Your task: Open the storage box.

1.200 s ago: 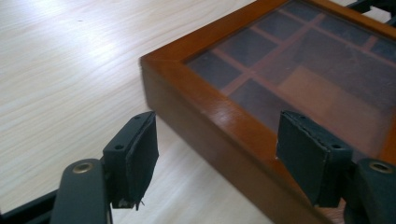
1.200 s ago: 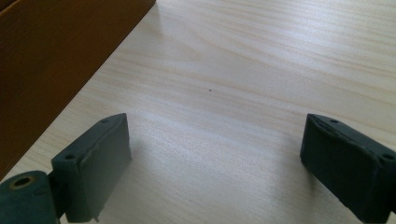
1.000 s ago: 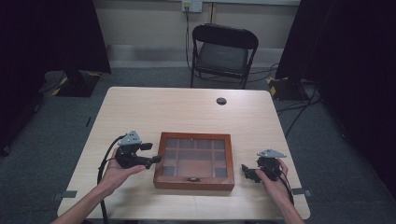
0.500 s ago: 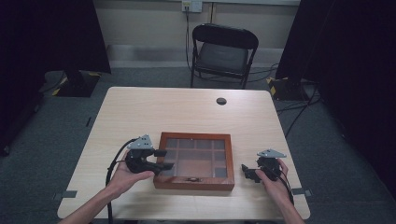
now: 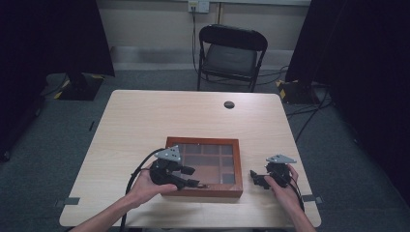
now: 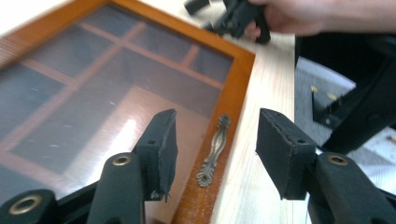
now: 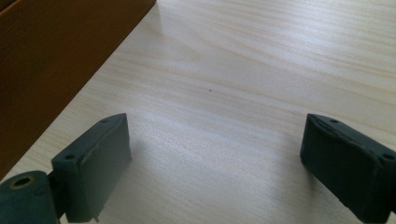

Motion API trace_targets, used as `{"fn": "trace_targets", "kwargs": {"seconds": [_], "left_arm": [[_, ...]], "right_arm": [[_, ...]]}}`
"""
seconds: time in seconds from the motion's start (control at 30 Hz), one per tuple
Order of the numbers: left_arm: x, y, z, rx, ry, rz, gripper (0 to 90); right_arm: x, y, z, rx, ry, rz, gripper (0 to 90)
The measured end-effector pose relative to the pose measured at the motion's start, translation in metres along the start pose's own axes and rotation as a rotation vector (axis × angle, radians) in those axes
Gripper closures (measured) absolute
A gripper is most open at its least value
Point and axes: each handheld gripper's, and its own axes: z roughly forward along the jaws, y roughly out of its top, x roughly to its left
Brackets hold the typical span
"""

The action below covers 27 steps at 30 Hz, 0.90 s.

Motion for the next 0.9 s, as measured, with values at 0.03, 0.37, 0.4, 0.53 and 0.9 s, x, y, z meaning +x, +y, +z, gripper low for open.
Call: {"fn": "trace_targets", "kwargs": {"seconds": [0.03, 0.37, 0.4, 0.53, 0.9], "left_arm": [[-0.002, 0.000, 0.003, 0.008, 0.008, 0.013, 55.7], [-0.004, -0.006, 0.019, 0.031, 0.015, 0.032, 72.3], [-0.004, -0.006, 0.021, 0.026, 0.010, 0.030, 73.1], [-0.003, -0.007, 0.023, 0.047, 0.020, 0.039, 73.4], [-0.010, -0.009, 0.029, 0.015, 0.071, 0.112, 79.9]], "right_arm": [[0.000, 0.000, 0.000, 0.000, 0.001, 0.000, 7.8], [-0.001, 0.000, 0.000, 0.000, 0.005, -0.006, 7.8], [-0.001, 0.000, 0.000, 0.000, 0.005, -0.006, 7.8], [-0.001, 0.000, 0.000, 0.000, 0.006, -0.006, 7.8], [-0.001, 0.000, 0.000, 0.000, 0.007, -0.007, 7.8]]}}
